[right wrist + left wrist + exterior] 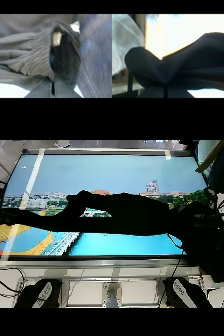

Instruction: Fold the clothes and pants, and hang the long-sleeved shirts on hangers.

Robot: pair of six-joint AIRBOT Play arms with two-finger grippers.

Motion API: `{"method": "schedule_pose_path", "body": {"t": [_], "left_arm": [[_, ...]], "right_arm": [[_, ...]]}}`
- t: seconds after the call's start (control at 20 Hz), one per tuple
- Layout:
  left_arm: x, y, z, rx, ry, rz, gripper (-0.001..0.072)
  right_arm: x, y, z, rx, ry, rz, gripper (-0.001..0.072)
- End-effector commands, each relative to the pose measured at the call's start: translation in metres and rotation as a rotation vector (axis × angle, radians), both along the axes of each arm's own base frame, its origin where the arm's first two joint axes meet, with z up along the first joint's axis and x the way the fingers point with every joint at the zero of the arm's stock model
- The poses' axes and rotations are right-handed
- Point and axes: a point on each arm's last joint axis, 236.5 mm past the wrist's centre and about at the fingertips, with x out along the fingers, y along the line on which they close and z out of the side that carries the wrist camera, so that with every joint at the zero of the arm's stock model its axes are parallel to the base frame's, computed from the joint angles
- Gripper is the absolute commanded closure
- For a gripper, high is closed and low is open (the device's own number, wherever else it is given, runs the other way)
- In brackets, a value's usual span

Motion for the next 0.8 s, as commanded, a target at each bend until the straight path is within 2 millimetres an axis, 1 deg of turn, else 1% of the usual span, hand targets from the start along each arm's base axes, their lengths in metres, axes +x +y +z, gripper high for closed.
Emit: {"method": "schedule_pose_path", "body": {"t": [0.0,0.05,0.15,0.2,0.25,0.3,0.35,0.4,0.45,0.5,0.55,0.6,0.65,0.7,0.75], "left_arm": [[-0.025,0.020,-0.013,-0.097,-0.025,0.195,0.0704],[-0.051,0.034,-0.040,-0.123,0.032,0.290,0.0704],[-0.103,0.052,-0.090,-0.151,0.155,0.411,0.0704],[-0.130,0.056,-0.116,-0.167,0.225,0.454,0.0704],[-0.151,0.054,-0.140,-0.190,0.292,0.469,0.0704],[-0.164,0.048,-0.160,-0.215,0.340,0.467,0.0703],[-0.170,0.042,-0.178,-0.244,0.360,0.463,0.0702],[-0.169,0.036,-0.189,-0.266,0.356,0.448,0.0668],[-0.162,0.030,-0.195,-0.291,0.330,0.431,0.0399],[-0.154,0.029,-0.194,-0.304,0.299,0.421,0.0058],[-0.147,0.030,-0.188,-0.309,0.270,0.418,-0.0001],[-0.139,0.035,-0.177,-0.301,0.236,0.424,-0.0001],[-0.129,0.041,-0.161,-0.297,0.172,0.444,-0.0001],[-0.114,0.047,-0.140,-0.307,0.081,0.471,-0.0001],[-0.095,0.047,-0.120,-0.348,-0.020,0.477,0.0000]], "right_arm": [[0.010,0.003,0.018,0.012,-0.056,0.005,0.0697],[0.001,0.003,0.004,0.010,-0.010,0.009,0.0697],[-0.026,0.000,-0.038,-0.011,0.119,0.016,0.0697],[-0.041,0.000,-0.060,-0.014,0.179,0.016,0.0697],[-0.052,0.002,-0.078,-0.008,0.222,0.015,0.0697],[-0.062,0.006,-0.094,0.009,0.253,0.011,0.0697],[-0.069,0.011,-0.105,0.033,0.276,0.007,0.0696],[-0.076,0.020,-0.113,0.070,0.297,0.004,0.0696],[-0.081,0.027,-0.116,0.105,0.317,-0.005,0.0656],[-0.084,0.031,-0.116,0.130,0.334,-0.018,0.0439],[-0.086,0.032,-0.115,0.137,0.345,-0.021,0.0278],[-0.085,0.032,-0.112,0.135,0.345,-0.016,0.0276],[-0.081,0.031,-0.106,0.131,0.332,-0.014,0.0276],[-0.073,0.028,-0.095,0.124,0.306,-0.013,0.0276],[-0.061,0.024,-0.082,0.110,0.267,-0.017,0.0276]]}}
